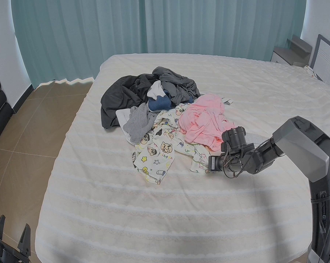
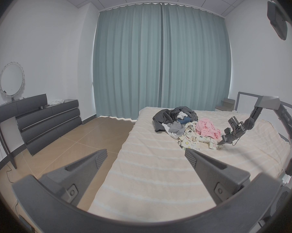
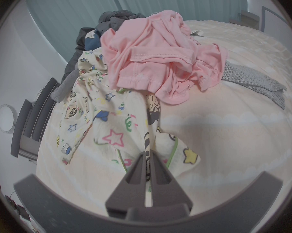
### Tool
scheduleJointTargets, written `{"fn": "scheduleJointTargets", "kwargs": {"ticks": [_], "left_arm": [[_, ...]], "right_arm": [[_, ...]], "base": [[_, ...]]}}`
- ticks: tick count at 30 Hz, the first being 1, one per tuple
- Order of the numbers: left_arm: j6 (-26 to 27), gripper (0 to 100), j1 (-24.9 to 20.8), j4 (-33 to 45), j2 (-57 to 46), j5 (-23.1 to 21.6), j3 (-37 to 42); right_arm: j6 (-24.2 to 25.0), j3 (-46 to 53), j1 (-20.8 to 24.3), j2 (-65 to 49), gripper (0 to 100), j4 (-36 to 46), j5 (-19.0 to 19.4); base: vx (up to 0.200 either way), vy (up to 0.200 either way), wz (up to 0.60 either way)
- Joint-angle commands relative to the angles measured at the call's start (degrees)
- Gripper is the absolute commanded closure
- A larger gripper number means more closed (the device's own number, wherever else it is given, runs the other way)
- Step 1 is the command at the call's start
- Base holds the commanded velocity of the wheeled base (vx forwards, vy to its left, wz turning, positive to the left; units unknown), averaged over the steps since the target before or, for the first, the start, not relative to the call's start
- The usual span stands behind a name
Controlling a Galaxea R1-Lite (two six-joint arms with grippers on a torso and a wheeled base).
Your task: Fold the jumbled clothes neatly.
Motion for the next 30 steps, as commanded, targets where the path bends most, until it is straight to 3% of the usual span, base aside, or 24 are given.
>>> {"fn": "scheduleJointTargets", "kwargs": {"ticks": [1, 5, 16, 25, 29, 30], "left_arm": [[-0.02, 0, 0.03, -0.04, 0.04, 0.02, 1.01], [-0.02, 0, 0.03, -0.04, 0.04, 0.02, 1.01], [-0.02, 0, 0.03, -0.04, 0.04, 0.02, 1.01], [-0.02, 0, 0.03, -0.04, 0.04, 0.02, 1.01], [-0.02, 0, 0.03, -0.04, 0.04, 0.02, 1.01], [-0.02, 0, 0.03, -0.04, 0.04, 0.02, 1.01]], "right_arm": [[-1.52, 6.18, 0.15, -6.34, 100, 0.09, 1.82], [-3.11, 12.68, -0.11, -9.86, 100, 0.09, 5.16], [-6.01, 23.49, -0.2, -14.95, 100, 0.18, 9.73], [-5.74, 18.84, -2.04, -12.67, 100, 0.36, 8.41], [-5.74, 14.35, -3.45, -11.17, 100, 1.24, 5.69], [-5.74, 13.56, -3.63, -10.82, 0, 1.15, 5.34]], "base": [[0.0, 0.0, 0.0], [0.0, 0.0, 0.0], [0.0, 0.0, 0.0], [0.0, 0.0, 0.0], [0.0, 0.0, 0.0], [0.0, 0.0, 0.0]]}}
